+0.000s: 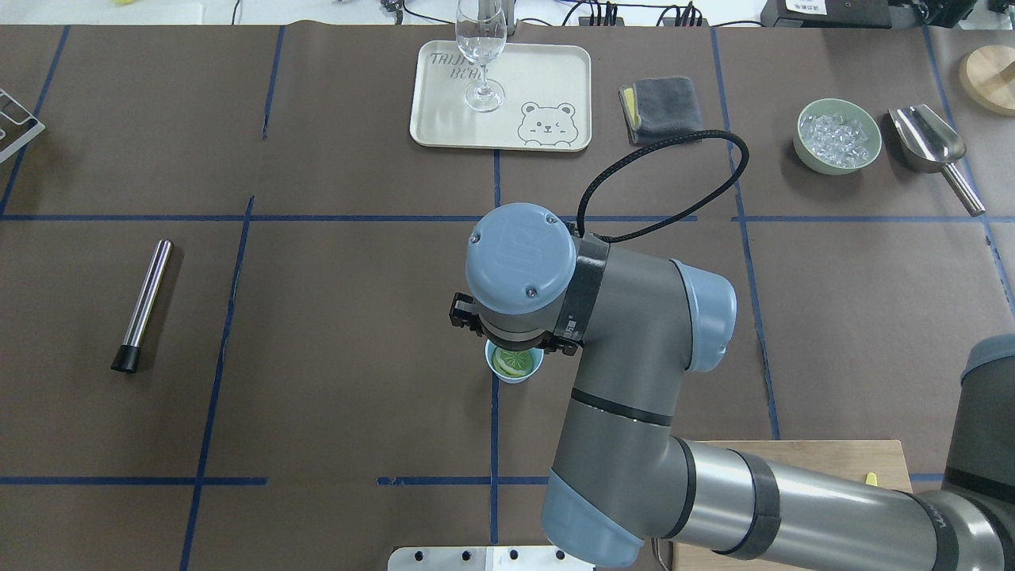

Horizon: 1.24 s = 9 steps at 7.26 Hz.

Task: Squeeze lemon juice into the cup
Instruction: 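Raise the right arm back to rest while the left gripper reaches the steel muddler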

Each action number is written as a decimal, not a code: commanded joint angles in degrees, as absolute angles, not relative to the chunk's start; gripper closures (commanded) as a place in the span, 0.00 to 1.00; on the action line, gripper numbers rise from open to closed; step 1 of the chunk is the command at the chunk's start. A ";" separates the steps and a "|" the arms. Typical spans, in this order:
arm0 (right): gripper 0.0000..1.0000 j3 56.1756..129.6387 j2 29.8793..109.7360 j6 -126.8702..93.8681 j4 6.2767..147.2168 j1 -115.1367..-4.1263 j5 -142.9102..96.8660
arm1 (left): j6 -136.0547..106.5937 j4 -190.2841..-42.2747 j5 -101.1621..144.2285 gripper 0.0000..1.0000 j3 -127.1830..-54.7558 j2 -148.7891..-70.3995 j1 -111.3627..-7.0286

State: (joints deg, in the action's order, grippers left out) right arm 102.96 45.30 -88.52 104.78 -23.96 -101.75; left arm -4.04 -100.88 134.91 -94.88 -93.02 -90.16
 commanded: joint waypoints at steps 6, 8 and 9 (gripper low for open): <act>0.00 113.47 62.37 -53.35 107.40 -54.18 -119.51 | -8.53 -88.72 134.03 0.00 -107.11 -94.48 -73.85; 0.00 112.86 66.61 -39.69 107.40 -63.77 -126.26 | -9.92 -84.66 133.69 0.00 -107.14 -95.44 -71.12; 0.00 111.63 66.79 -34.42 107.40 -66.16 -127.95 | -17.33 -80.90 133.51 0.00 -107.14 -97.71 -68.93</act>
